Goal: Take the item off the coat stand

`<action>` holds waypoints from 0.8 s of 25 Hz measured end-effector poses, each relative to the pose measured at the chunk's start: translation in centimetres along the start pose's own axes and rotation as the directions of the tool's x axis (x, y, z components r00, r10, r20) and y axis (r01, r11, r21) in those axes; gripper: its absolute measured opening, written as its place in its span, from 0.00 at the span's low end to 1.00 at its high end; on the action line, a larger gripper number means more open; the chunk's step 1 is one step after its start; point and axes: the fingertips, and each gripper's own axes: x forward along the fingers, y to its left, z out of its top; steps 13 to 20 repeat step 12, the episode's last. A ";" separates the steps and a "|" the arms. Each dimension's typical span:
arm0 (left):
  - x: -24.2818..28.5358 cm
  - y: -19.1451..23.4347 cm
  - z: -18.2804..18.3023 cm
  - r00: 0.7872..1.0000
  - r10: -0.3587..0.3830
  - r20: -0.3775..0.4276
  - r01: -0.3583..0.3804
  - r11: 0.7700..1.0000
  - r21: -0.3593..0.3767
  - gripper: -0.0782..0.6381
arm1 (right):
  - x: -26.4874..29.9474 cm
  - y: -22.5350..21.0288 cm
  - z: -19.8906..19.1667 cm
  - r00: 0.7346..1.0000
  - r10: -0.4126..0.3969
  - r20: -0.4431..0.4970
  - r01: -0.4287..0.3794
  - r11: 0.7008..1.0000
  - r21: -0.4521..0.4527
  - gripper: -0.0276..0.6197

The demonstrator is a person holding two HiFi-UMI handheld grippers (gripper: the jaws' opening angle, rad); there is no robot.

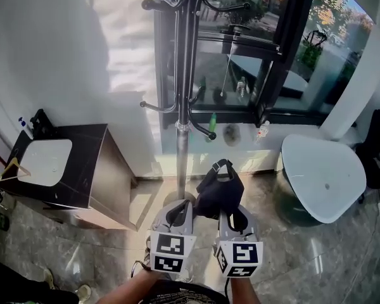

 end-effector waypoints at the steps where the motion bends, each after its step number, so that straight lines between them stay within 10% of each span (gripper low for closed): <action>1: 0.0 -0.1 0.1 1.000 -0.003 0.000 0.003 1.000 0.001 0.11 | -0.1 -0.1 0.0 1.000 -0.003 -0.002 0.003 1.000 0.000 0.11; 20: 0.0 -0.4 0.2 1.000 -0.008 -0.003 0.008 1.000 0.018 0.11 | 0.1 0.2 -0.1 1.000 0.008 0.002 -0.008 1.000 -0.004 0.11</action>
